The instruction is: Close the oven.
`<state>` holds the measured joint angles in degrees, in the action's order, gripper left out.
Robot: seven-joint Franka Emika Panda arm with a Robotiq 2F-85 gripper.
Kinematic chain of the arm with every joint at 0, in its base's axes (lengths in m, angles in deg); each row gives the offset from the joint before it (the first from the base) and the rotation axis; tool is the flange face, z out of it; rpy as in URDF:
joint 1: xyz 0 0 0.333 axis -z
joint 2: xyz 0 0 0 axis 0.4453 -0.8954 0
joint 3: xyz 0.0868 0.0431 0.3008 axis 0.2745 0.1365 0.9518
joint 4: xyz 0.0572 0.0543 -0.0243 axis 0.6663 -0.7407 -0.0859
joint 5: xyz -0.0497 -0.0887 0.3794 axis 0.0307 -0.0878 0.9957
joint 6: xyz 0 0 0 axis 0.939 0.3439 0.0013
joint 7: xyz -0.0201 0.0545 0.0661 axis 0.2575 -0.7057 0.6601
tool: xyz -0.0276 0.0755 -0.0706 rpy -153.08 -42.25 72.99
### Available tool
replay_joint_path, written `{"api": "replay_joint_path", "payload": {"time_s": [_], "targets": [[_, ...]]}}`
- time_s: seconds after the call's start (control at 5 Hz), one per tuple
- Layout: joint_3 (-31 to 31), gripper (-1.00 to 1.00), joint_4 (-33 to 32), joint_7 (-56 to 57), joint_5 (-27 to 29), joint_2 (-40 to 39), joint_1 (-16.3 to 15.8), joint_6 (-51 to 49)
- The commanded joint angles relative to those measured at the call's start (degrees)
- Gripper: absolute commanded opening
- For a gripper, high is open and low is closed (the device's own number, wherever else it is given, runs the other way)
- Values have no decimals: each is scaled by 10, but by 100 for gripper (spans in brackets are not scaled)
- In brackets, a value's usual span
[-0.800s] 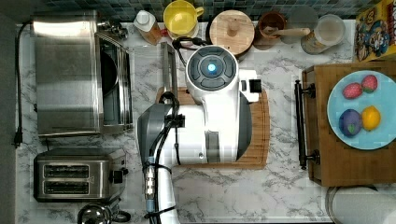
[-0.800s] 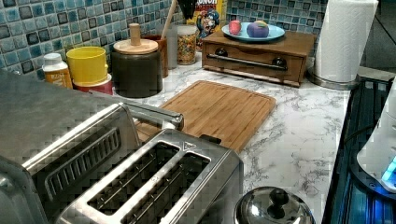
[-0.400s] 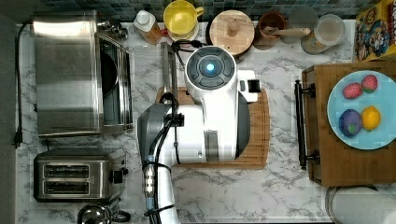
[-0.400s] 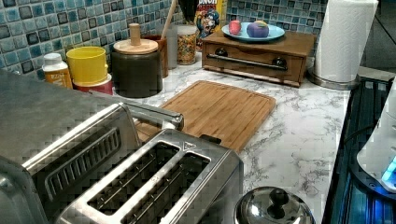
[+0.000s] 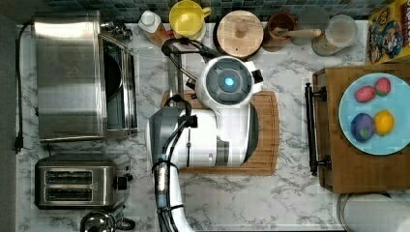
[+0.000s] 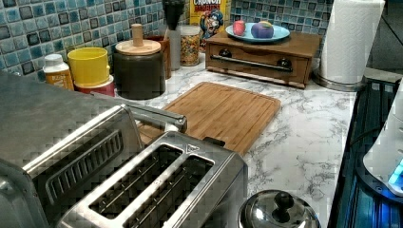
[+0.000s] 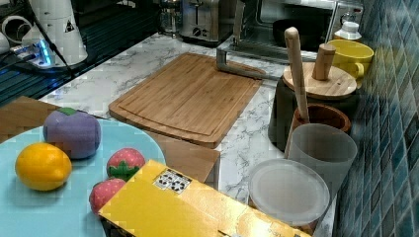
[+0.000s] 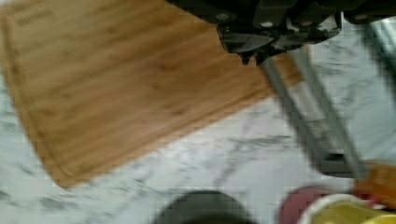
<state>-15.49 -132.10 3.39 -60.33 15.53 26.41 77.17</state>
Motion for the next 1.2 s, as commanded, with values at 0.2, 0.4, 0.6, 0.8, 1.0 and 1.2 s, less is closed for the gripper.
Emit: {"api": "replay_joint_path", "payload": {"time_s": [0.2, 0.4, 0.6, 0.8, 1.0, 1.2], "targets": [[-27, -100, 3, 282, 194, -56, 34, 27], [-16, -100, 1, 371, 237, -70, 33, 45], [-2, -100, -8, 435, 270, -82, 31, 70], [14, -100, -14, 504, 348, -101, 38, 106], [29, -100, -12, 553, 412, -130, 46, 132], [32, -100, 7, 598, 455, -161, 49, 124]]}}
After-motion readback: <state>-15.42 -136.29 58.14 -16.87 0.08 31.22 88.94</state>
